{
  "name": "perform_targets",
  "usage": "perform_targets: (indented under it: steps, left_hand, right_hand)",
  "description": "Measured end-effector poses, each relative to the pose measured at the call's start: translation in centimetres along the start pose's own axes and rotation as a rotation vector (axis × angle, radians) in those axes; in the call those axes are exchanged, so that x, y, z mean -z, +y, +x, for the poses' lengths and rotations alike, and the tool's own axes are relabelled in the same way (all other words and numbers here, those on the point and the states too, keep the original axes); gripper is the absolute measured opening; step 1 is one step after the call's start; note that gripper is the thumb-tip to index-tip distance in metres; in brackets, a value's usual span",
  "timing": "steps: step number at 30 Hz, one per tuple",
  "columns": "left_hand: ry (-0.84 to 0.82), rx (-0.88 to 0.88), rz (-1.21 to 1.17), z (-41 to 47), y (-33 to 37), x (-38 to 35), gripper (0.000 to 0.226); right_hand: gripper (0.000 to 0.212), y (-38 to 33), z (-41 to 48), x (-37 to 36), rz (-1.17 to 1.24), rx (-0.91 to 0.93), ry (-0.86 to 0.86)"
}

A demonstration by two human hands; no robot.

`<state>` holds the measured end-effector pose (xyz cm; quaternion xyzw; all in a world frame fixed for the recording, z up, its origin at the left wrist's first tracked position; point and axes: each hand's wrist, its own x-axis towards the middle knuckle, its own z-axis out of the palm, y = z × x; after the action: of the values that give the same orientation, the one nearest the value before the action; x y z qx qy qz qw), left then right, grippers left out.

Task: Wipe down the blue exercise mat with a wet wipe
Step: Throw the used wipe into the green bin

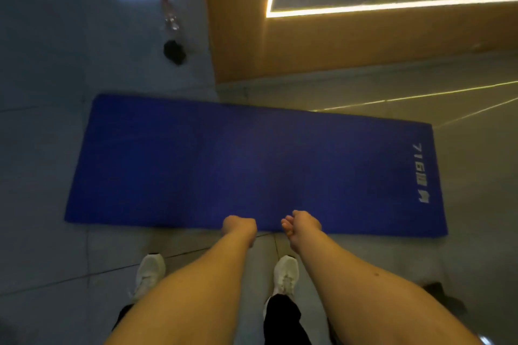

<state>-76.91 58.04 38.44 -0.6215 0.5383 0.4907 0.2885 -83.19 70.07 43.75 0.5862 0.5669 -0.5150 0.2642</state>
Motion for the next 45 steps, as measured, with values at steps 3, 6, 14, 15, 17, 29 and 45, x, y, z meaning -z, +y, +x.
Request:
perform_targets:
  steps: [3, 6, 14, 15, 17, 29, 45]
  left_hand:
    - [0.018, -0.077, 0.208, 7.2, -1.2, -5.8, 0.008]
    - [0.008, -0.324, 0.67, 16.0, -3.2, -10.4, 0.015]
    - [0.092, -0.756, 1.281, 33.3, -8.5, -16.3, 0.049]
    - [0.098, -0.773, 1.317, 34.8, -9.5, -16.5, 0.054]
    - [0.111, -0.811, 1.375, 36.7, -11.1, -16.6, 0.065]
    - [0.207, -0.992, 1.62, 35.3, -12.1, -11.2, 0.1]
    - [0.301, -0.852, 1.55, 19.1, -2.1, -2.7, 0.09]
  right_hand:
    - [0.027, 3.0, 10.8, -2.3, -0.033, -0.042, -0.002]
    - [0.038, 6.8, 20.7, -4.7, 0.034, -0.102, 0.002]
    - [0.028, 14.5, 43.8, -9.4, 0.111, -0.127, -0.049]
    - [0.022, 14.8, 43.4, -9.6, 0.15, -0.152, -0.002]
    - [0.02, 15.2, 43.4, -10.1, 0.188, -0.169, 0.036]
    - [0.036, 14.8, 41.1, -7.6, 0.443, -0.035, -0.151]
    - [0.035, -1.1, 21.8, -3.5, 0.126, 0.572, -0.038]
